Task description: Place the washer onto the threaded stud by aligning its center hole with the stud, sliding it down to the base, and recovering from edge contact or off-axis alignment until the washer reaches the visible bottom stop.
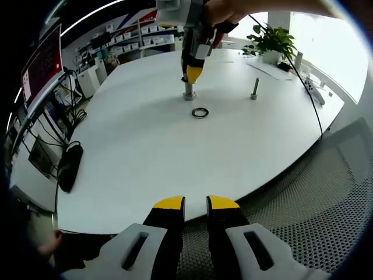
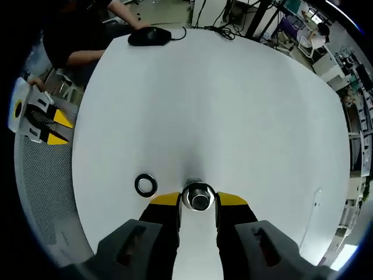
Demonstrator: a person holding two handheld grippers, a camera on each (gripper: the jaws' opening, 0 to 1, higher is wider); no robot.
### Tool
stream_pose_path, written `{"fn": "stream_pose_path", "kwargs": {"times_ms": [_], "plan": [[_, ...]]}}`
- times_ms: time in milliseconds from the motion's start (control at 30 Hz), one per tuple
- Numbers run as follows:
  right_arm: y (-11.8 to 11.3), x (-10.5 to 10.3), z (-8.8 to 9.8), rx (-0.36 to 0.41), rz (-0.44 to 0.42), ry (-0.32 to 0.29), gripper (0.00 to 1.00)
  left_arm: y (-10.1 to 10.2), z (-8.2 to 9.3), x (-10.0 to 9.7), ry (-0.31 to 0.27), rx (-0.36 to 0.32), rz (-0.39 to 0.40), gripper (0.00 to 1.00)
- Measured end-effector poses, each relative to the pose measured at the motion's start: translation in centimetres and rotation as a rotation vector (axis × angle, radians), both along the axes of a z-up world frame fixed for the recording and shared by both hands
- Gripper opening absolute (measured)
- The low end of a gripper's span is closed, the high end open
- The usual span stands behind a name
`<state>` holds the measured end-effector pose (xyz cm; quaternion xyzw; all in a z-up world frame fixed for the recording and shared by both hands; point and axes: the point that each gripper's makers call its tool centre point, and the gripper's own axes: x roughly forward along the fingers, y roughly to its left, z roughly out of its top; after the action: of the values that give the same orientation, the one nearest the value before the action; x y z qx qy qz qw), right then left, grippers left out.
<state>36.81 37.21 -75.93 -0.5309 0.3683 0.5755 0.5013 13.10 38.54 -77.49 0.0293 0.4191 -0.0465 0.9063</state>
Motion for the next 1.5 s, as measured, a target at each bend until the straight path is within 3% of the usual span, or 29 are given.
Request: {"fn": "stream_pose_path", "kwargs": {"times_ms": [200,467,933,1233,1500], "plan": [[0.2,0.2,-1.7,-0.035,0.005,0.008,0.23,0.0,0.0,0.0,0.000,-0.002,0.005,0.12],[-0.2,-0.4,-3.1,-0.108,0.086,-0.010,0.23,0.1,0.0,0.0,0.000,-0.001,0.007,0.12],[-2.7,-2.5,-2.8,-0.131,0.116,0.020,0.23,0.0,0.0,0.0,0.000,-0.001,0.008,0.12],[-4.4,-4.6,-2.6,-0.116,0.141,0.047,0.24,0.0,0.0,-0.1,0.000,0.000,0.005,0.12],[-3.0,-4.9,-0.9,0.004,0.179,0.026,0.31,0.0,0.1,-0.2,0.000,0.000,0.004,0.12]]}}
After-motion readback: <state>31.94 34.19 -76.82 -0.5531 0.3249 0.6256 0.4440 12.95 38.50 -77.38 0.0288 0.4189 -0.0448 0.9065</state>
